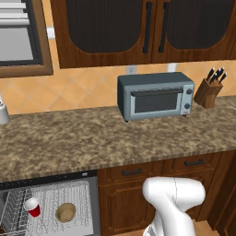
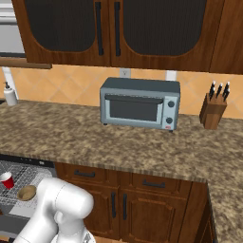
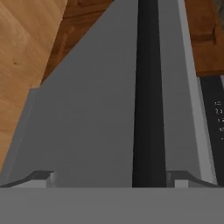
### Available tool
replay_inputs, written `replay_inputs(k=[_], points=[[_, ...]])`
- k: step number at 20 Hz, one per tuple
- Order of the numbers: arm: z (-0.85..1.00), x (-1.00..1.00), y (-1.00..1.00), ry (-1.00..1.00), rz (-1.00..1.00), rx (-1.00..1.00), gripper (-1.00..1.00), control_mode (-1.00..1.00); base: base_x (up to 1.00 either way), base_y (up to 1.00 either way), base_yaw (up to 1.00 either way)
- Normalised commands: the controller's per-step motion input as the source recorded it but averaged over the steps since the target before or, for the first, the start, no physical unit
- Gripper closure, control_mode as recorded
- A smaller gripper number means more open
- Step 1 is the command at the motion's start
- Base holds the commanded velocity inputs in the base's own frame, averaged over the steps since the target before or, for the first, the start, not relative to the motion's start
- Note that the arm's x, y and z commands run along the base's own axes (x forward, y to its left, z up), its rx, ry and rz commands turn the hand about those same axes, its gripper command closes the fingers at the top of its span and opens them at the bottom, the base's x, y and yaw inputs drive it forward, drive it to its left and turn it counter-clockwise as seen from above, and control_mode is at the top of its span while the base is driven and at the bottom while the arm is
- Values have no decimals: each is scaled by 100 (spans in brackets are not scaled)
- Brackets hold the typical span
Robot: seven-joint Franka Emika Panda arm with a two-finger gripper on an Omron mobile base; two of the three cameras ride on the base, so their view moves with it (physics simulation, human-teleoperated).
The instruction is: Pick up the cup and bowl from the counter, place them in the dishwasher, and close the dishwasher door.
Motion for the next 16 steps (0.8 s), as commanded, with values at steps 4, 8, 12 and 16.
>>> replay_inputs(k=[4,8,12,16], points=[[0,100,-32,-15,-3,5,-100,-100,0,0,0],[8,100,-35,-8,-2,9,-100,-100,0,0,0],[32,100,-36,-13,-1,11,-100,-100,0,0,0],[26,100,-37,-21,-5,14,-100,-100,0,0,0]])
